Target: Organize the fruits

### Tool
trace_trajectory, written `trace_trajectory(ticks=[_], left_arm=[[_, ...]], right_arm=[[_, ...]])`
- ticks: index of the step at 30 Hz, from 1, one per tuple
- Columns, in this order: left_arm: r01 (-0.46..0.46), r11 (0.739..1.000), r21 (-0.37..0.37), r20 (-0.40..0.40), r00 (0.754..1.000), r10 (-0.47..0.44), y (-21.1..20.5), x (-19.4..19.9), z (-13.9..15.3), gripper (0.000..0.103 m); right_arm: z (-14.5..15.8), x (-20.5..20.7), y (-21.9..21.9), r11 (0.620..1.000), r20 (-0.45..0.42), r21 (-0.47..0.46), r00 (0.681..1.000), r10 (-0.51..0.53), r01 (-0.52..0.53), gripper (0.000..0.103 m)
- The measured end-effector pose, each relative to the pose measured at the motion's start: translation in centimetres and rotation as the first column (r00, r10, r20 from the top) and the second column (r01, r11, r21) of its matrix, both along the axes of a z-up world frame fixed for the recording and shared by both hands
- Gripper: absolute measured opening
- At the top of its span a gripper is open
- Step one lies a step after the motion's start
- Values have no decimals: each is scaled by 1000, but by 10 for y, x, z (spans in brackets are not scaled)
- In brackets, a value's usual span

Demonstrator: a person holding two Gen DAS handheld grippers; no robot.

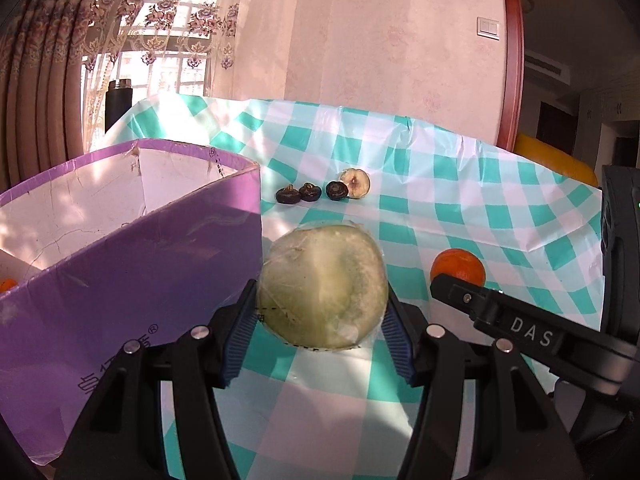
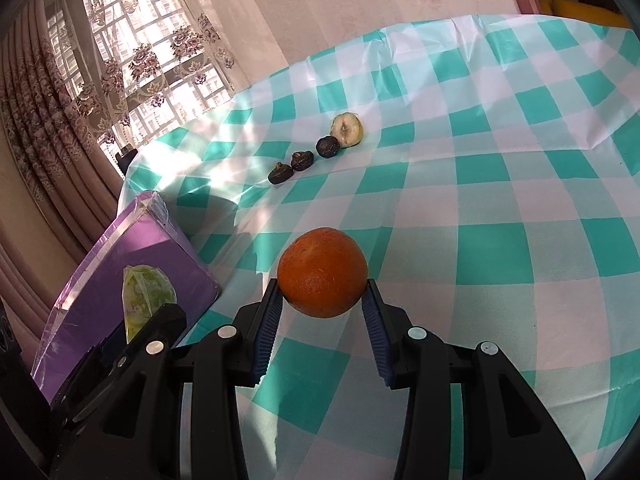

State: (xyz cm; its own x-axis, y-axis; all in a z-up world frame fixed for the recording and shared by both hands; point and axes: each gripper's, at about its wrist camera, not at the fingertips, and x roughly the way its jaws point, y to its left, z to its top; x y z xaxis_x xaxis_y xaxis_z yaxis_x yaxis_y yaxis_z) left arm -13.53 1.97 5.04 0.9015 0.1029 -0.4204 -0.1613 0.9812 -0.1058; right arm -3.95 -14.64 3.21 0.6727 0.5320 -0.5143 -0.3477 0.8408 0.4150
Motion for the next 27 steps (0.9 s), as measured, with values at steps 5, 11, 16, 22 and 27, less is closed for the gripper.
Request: trace_trajectory(ticks=[5,11,16,22,27], left_arm=[[-165,984,68,155,976,153,10,-33,16,58],[-325,945,40,217,926,310,38,-64,39,58],[-434,900,28,204,884,420,62,-78,53,58],[-509,859,-61,163,844,511,103,-103,62,58],[-562,818,-123,118,810,574,137,-117,64,58]], right_arm=[[13,-13,14,1000,84,12,996,22,-23,42],[40,-32,56,992,175,-33,977,126,-122,42],[65,-51,96,974,250,-86,942,224,-209,42],[88,-64,145,940,291,-147,895,338,-308,42],[88,-66,188,894,244,-220,865,438,-390,42]])
